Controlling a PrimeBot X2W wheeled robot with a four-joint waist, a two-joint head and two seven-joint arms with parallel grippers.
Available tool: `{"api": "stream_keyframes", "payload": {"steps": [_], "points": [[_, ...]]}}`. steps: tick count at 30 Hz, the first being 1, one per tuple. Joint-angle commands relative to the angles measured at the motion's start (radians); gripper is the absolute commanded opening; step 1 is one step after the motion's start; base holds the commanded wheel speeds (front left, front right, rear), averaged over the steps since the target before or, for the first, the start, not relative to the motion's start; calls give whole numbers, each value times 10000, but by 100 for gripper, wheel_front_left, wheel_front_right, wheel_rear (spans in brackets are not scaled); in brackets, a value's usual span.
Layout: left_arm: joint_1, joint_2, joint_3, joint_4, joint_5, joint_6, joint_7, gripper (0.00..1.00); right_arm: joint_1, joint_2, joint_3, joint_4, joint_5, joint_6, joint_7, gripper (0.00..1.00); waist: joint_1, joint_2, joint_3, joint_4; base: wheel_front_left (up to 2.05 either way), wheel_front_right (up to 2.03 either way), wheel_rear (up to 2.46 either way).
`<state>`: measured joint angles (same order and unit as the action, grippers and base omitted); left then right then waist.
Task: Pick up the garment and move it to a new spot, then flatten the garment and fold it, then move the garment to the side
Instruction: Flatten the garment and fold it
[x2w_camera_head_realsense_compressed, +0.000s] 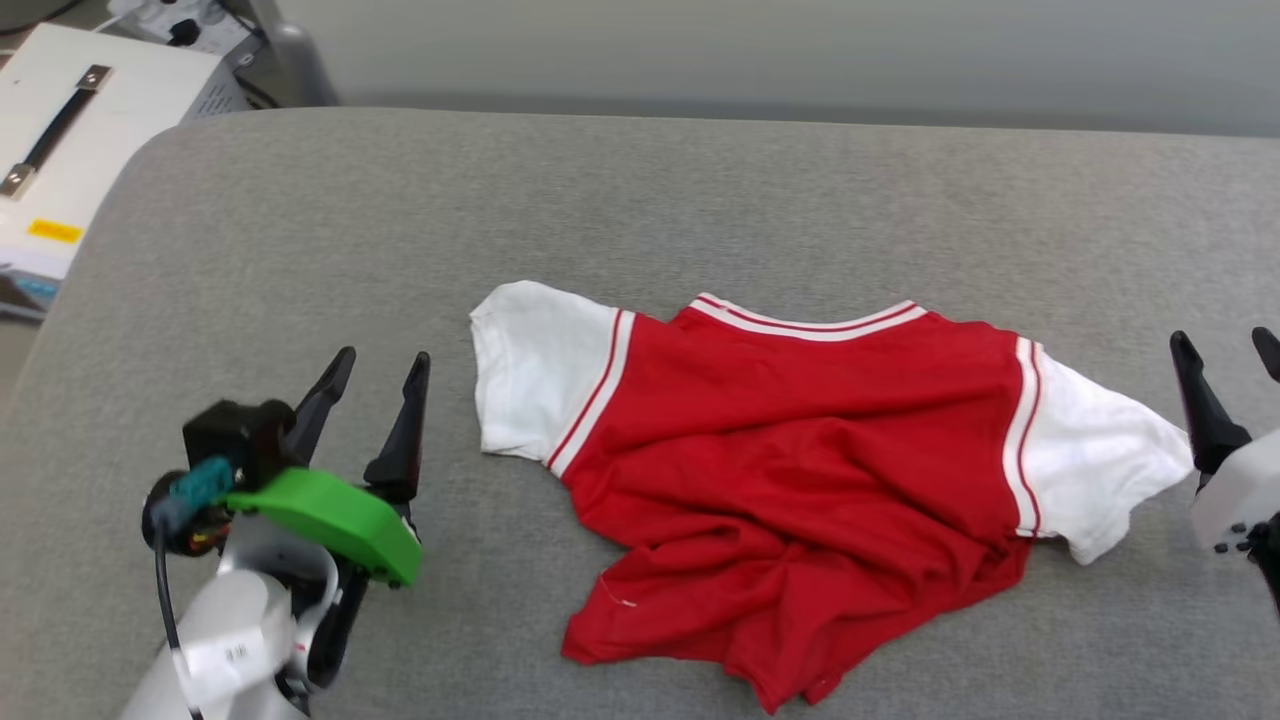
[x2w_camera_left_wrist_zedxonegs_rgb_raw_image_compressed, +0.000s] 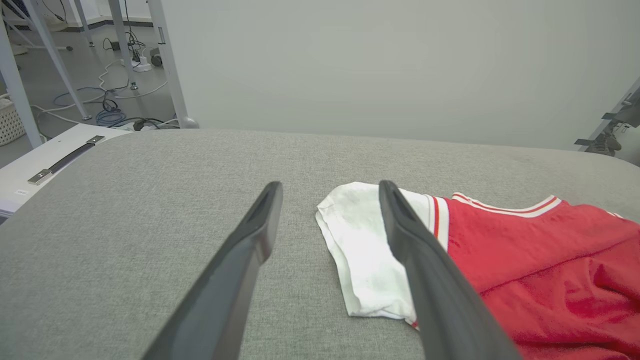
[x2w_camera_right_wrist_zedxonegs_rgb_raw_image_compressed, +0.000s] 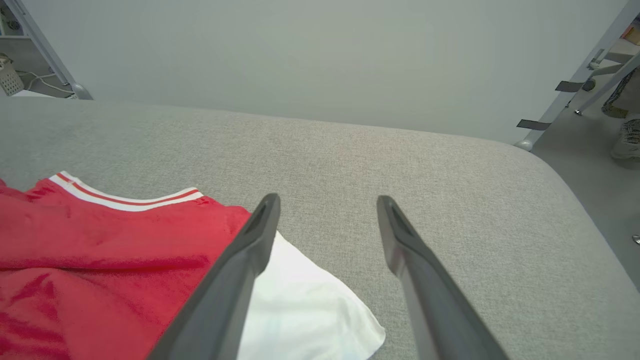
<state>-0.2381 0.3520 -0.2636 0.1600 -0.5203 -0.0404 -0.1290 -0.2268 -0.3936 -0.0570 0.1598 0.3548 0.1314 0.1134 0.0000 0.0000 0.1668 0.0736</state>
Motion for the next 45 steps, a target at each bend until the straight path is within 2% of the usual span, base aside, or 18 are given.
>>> {"api": "stream_keyframes", "payload": {"steps": [1,8,12,16,21,30,37,38,39,40,45], "points": [[-370,198,-31,22,-118,-103,443,100,308,227,-167,-358,-66,-7,-218,100,0,0,55,-433,0,0,0],[-2209,1324,-733,630,-833,-649,4439,100,1042,1292,-500,-2131,-453,-7,-513,100,0,0,565,-1210,0,0,0],[-3364,1750,-1240,1257,-1272,-810,6365,100,1069,1550,-433,-2579,-579,-7,-475,100,0,0,888,-1588,0,0,0],[-4268,2003,-1695,2069,-1586,-867,7738,100,974,1691,-349,-2789,-654,-7,-456,100,0,0,1194,-1873,0,0,0],[-5040,2219,-2031,3101,-1445,-886,8107,100,789,1834,-215,-2901,-672,-7,-462,100,0,0,1564,-2160,0,0,0],[-5852,2207,-2420,4893,-1152,-898,7291,100,645,1919,-45,-2821,-680,-7,-554,100,0,0,1997,-2357,0,0,0],[-5946,2107,-3268,5426,-1528,-901,7638,100,578,1896,16,-2771,-686,-7,-598,100,0,0,2181,-2354,0,0,0],[-5906,2075,-3448,5391,-1754,-901,7796,68,569,1888,16,-2765,-697,-7,-598,100,0,0,2190,-2340,0,0,0],[-5879,2067,-3562,5350,-1952,-901,7894,25,559,1882,14,-2757,-706,-7,-597,100,0,0,2191,-2327,0,0,0],[-5858,2080,-3689,5289,-2152,-901,7949,0,545,1872,12,-2741,-720,-7,-588,100,0,0,2190,-2312,0,0,0],[-5852,2233,-3863,5266,-2721,-902,7403,0,522,1832,36,-2616,-777,-7,-517,100,0,0,2046,-2232,0,0,0]]}}
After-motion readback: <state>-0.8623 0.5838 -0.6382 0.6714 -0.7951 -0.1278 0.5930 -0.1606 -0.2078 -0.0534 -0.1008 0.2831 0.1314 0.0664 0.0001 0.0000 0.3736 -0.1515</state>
